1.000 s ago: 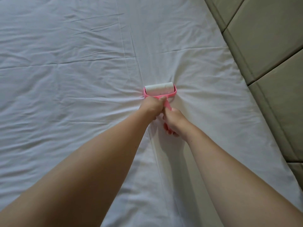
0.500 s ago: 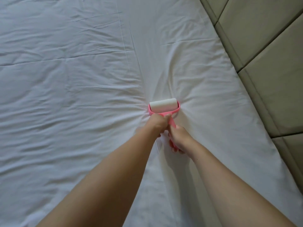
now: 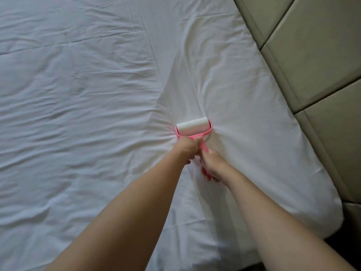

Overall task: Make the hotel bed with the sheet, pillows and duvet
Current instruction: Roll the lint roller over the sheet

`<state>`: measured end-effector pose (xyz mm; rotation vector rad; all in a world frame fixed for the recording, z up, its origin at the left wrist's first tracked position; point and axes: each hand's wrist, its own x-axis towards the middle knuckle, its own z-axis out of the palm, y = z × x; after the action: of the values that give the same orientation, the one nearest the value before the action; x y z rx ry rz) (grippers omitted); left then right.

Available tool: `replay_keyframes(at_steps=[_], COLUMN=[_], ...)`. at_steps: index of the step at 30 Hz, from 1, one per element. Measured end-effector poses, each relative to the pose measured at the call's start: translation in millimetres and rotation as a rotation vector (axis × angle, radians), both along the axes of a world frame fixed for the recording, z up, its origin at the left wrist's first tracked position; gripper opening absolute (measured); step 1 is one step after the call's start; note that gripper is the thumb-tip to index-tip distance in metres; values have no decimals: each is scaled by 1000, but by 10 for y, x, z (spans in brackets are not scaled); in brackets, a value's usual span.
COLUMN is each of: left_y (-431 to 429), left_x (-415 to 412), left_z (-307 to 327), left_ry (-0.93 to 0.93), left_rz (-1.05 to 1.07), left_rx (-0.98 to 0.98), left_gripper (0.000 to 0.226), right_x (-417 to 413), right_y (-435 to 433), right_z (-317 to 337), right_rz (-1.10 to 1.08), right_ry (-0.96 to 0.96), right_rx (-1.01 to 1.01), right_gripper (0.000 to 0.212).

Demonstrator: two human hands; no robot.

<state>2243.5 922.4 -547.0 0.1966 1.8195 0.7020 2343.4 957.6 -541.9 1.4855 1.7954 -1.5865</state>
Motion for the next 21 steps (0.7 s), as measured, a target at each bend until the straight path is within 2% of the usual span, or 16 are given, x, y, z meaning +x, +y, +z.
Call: replay_keyframes(at_steps=[14, 21], left_y=[-1004, -1569], left_x=[1290, 1970], left_z=[-23, -70], left_ry=[8, -7], left_rz=[-132, -208], left_rx=[27, -31], left_gripper=[43, 46], right_x=[1335, 2019], right_y=[-1111, -1726], right_z=[26, 24], right_rz=[-124, -231], right_ry=[-36, -49], right_rx=[-15, -39], right_gripper=[63, 59])
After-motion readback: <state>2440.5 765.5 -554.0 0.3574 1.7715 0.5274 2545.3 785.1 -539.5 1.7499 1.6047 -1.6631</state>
